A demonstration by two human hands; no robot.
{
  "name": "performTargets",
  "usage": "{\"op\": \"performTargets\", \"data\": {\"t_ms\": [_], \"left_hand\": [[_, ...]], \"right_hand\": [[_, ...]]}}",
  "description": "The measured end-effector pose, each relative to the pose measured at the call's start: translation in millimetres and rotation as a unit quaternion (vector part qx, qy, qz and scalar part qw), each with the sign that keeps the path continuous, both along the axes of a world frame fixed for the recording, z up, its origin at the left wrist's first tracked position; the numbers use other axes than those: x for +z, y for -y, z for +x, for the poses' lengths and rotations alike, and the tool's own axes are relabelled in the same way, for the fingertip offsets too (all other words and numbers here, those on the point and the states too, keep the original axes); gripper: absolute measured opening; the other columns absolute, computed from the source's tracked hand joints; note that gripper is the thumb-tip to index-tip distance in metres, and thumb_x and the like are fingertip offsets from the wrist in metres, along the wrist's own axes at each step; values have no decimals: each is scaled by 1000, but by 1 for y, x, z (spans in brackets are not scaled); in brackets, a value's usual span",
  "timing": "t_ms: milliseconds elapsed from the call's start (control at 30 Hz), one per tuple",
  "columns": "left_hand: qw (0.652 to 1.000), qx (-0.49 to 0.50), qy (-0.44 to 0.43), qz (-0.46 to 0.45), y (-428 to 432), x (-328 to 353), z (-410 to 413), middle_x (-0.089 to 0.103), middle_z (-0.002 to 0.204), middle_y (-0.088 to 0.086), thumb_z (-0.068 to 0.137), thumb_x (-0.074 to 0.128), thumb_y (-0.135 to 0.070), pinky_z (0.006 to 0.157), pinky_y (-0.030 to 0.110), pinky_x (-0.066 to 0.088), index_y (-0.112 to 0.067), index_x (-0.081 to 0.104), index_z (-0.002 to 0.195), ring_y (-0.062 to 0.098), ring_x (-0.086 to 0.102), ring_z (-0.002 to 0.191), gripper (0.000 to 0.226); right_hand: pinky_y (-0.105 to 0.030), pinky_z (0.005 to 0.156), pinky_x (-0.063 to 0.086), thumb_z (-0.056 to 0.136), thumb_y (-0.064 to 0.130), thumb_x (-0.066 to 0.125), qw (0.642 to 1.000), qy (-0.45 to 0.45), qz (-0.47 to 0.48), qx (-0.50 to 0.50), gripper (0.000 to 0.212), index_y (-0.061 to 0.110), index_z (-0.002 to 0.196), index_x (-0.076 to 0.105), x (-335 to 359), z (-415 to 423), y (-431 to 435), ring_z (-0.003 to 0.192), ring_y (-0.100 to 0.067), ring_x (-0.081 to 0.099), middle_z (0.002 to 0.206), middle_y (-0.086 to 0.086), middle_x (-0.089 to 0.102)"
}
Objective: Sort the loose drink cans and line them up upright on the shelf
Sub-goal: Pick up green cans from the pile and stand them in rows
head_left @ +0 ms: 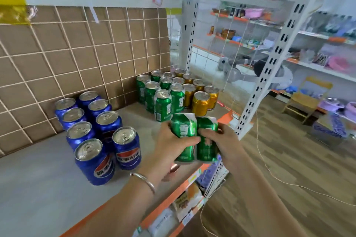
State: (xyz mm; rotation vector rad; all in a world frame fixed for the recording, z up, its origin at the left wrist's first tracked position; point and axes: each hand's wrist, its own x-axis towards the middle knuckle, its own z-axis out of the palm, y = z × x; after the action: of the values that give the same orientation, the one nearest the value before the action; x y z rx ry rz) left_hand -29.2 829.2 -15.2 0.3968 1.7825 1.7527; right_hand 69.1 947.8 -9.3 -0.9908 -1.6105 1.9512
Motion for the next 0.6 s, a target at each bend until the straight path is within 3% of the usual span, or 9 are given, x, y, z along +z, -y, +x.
{"op": "performTargets", "data": {"t_ms": [100, 233, 367, 467, 500, 600], "left_hand": [[986, 113, -89, -78, -24, -24, -21, 65, 104, 2, 23, 87, -45, 86, 45, 53, -23, 55, 106, 20, 63, 100, 92], [966, 230, -72, -93, -43, -27, -28, 49, 116, 9, 22, 85, -42, 94, 47, 48, -25, 37, 106, 26, 53, 109, 99], [941, 293, -101, -134, -62, -25, -27, 39, 124, 15, 49, 92, -15, 102, 40, 40, -6, 36, 126, 28, 41, 119, 95], [935, 315, -119, -109, -73, -32, -26, 38, 124, 11, 54, 89, -9, 102, 38, 40, -7, 31, 128, 23, 41, 118, 94], [933, 322, -128, -94, -75, -35, -23, 39, 123, 9, 55, 88, -5, 100, 34, 43, -6, 30, 129, 20, 43, 116, 93], [936, 313, -153, -61, -79, -43, -14, 42, 120, 7, 62, 76, 16, 76, -1, 38, 3, 27, 134, 14, 41, 109, 88]], "right_hand": [[-25, 61, 56, 66, -7, 79, 997, -20, 43, 61, 46, 9, 105, 61, 2, -27, -27, 79, -15, 71, 90, -5, 72], [-37, 82, 57, 61, 7, 87, 983, 8, 105, 149, 75, 11, 125, 51, -4, -66, -52, 108, -23, 62, 118, -5, 65], [-45, 98, 49, 66, 11, 85, 970, 21, 157, 185, 74, 16, 130, 48, -17, -86, -65, 118, -22, 55, 126, -2, 59], [-45, 103, 44, 71, 16, 82, 948, 29, 227, 223, 70, 18, 131, 47, -19, -90, -77, 120, -20, 53, 129, 0, 59], [-44, 104, 43, 71, 20, 81, 933, 38, 262, 243, 70, 17, 132, 47, -18, -91, -83, 121, -21, 53, 130, -1, 59], [-37, 105, 40, 75, 22, 79, 878, 89, 356, 306, 72, 15, 136, 41, -7, -93, -97, 125, -21, 50, 134, -2, 55]]}}
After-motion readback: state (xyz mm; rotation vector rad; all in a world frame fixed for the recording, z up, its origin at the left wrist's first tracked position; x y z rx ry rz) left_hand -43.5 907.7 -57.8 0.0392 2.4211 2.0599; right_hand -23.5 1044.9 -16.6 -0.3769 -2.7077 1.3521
